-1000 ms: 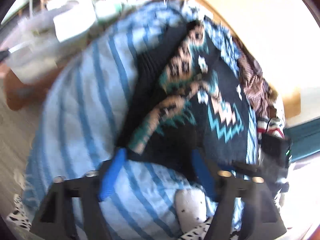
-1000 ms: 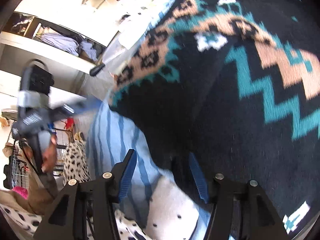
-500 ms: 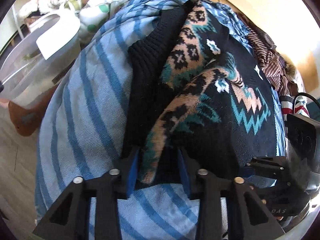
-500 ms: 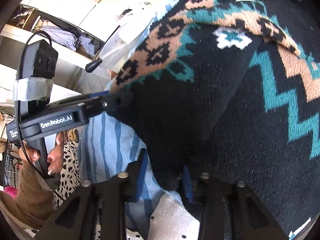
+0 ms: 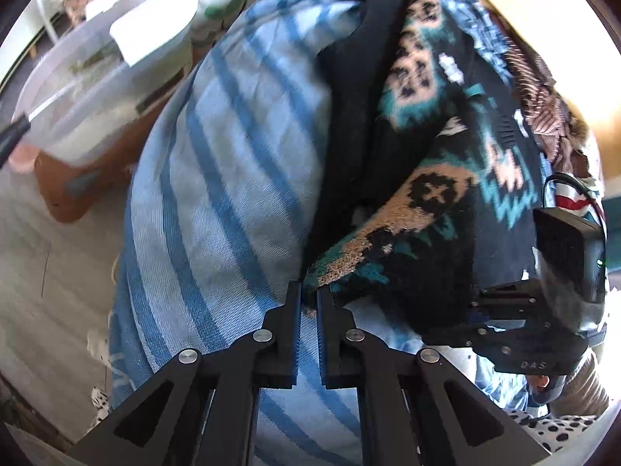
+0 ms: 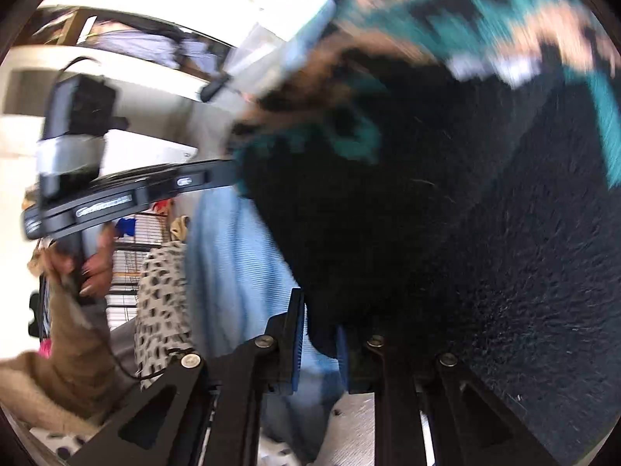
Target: Fold clothes
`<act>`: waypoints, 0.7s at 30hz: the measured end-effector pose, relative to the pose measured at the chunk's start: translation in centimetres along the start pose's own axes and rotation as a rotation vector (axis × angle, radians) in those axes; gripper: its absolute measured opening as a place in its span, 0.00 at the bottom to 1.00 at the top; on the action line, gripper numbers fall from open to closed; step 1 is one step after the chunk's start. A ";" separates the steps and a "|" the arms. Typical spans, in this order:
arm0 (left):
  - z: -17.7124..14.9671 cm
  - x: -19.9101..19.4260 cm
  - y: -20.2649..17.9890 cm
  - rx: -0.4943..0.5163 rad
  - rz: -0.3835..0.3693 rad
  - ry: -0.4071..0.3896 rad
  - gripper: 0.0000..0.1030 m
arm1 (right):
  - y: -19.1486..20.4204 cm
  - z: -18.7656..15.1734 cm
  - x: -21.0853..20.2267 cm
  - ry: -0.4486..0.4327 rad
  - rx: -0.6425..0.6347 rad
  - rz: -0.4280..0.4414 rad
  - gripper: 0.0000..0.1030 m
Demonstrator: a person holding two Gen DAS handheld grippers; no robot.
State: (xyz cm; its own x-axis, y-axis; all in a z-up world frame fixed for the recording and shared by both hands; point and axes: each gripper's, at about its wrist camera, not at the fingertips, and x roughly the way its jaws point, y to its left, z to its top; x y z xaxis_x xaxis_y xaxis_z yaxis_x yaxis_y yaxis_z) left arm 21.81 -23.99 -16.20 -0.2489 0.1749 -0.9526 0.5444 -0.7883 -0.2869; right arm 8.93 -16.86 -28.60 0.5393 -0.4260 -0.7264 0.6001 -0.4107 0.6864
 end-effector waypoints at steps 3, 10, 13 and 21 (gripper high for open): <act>-0.1 0.5 -0.1 -0.005 0.029 0.015 0.07 | -0.4 -0.2 -0.1 -0.003 0.032 0.025 0.15; 0.1 -0.7 -0.6 -0.008 0.052 0.039 0.07 | 1.7 -0.9 -0.4 0.007 -0.068 0.048 0.18; -0.3 -1.1 -0.5 0.008 0.089 0.046 0.07 | 0.7 -1.2 -0.5 0.003 -0.032 0.122 0.18; -1.2 -1.7 1.7 -0.067 -0.081 0.015 0.07 | -0.9 -1.7 0.4 0.032 0.015 0.136 0.25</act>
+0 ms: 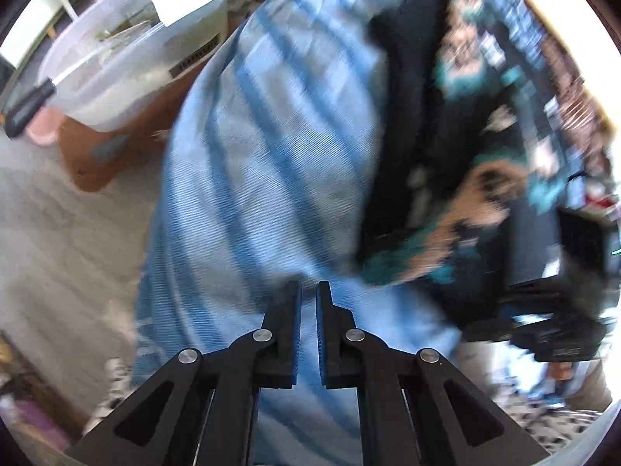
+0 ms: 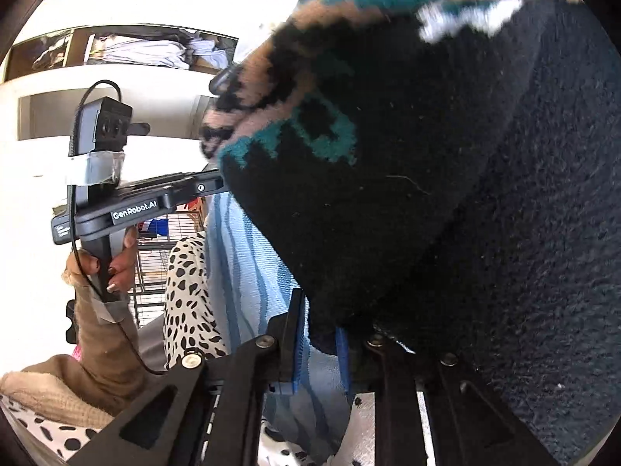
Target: Fold clothes
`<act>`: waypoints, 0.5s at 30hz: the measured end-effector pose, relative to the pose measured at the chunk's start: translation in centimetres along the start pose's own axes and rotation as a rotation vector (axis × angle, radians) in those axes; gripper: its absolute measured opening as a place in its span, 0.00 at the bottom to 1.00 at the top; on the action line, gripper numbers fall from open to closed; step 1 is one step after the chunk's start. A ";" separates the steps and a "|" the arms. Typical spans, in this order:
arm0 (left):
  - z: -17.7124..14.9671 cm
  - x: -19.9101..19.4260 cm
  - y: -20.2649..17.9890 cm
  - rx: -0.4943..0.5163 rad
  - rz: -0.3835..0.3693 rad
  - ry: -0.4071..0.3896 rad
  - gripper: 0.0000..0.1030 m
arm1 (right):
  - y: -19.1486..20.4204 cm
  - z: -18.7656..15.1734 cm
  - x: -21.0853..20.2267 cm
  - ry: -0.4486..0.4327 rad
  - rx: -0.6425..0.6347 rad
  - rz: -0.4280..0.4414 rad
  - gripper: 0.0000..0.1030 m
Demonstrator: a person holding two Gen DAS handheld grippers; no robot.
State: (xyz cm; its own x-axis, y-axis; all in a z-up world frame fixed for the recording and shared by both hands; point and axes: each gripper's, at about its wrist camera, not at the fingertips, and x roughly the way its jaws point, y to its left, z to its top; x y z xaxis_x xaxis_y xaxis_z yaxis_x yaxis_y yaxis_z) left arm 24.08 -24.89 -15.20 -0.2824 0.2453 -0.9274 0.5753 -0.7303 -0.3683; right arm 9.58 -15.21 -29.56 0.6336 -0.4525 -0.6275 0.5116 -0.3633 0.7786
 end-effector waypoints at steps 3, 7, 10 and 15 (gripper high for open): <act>0.3 -1.5 -0.9 0.031 -0.045 -0.064 0.10 | 0.7 -0.1 -1.0 -0.020 -0.019 0.006 0.45; 1.4 -1.9 -2.7 0.123 0.012 -0.109 0.71 | 1.2 0.2 -1.4 -0.046 -0.020 -0.049 0.46; 1.3 -1.7 -3.1 0.183 -0.041 -0.107 0.71 | 1.3 0.3 -1.5 -0.063 -0.019 -0.076 0.46; 0.9 1.1 -5.1 0.289 0.015 -0.086 0.50 | 1.1 0.3 -1.5 -0.091 -0.014 -0.073 0.31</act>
State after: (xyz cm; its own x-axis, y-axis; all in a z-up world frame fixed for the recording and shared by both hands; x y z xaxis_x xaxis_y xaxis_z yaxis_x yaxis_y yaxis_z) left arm 20.14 -21.42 -14.27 -0.3468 0.1868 -0.9191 0.3407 -0.8879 -0.3091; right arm 9.02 -15.22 -27.75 0.5392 -0.4978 -0.6793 0.5630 -0.3868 0.7303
